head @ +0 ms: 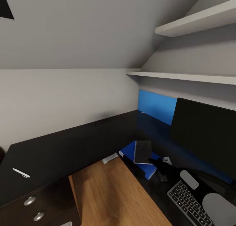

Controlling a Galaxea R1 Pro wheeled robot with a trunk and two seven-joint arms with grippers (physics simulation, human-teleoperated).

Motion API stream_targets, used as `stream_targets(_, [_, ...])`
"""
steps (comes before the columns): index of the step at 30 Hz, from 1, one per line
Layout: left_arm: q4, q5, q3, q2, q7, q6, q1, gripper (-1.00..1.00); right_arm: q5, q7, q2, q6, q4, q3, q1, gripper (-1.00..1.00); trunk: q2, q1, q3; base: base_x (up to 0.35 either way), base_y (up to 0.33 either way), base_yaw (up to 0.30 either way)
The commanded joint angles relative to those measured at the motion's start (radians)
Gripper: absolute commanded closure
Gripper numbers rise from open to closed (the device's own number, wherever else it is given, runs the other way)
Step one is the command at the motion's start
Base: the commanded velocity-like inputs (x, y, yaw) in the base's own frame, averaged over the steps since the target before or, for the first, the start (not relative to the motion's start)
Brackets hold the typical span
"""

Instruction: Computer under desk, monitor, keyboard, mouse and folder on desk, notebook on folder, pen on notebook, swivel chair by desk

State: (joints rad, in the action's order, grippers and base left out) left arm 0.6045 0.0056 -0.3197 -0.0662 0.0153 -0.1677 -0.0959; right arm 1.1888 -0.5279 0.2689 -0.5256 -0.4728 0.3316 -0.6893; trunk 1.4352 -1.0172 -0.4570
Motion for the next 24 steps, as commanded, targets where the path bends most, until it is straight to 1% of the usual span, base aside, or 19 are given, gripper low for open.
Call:
stream_targets(1, [0.0,0.0,-0.004,-0.001,0.002,-0.003,-0.001,-1.0,0.007,-0.002,0.001,-0.002,0.0,0.005,-0.001,1.0,0.001,0.0,-0.001,0.0,0.0,0.0])
stream_targets(17, [0.0,0.0,-0.002,-0.001,0.0,-0.003,-0.001,-1.0,0.008,0.027,0.001,-0.002,0.0,0.006,-0.001,1.0,0.001,0.0,-0.001,0.0,0.0,0.0])
stream_targets(23, [0.0,0.0,-0.001,-0.002,-0.001,-0.003,-0.001,-1.0,0.008,0.028,0.001,-0.002,0.0,0.005,-0.001,1.0,0.043,-0.023,-0.02,0.0,0.0,0.0])
stream_targets(24, [0.0,0.0,-0.001,-0.002,-0.001,-0.003,-0.001,-1.0,0.008,0.028,0.001,-0.002,0.0,0.005,-0.001,1.0,0.043,-0.023,-0.02,0.0,0.0,0.0])
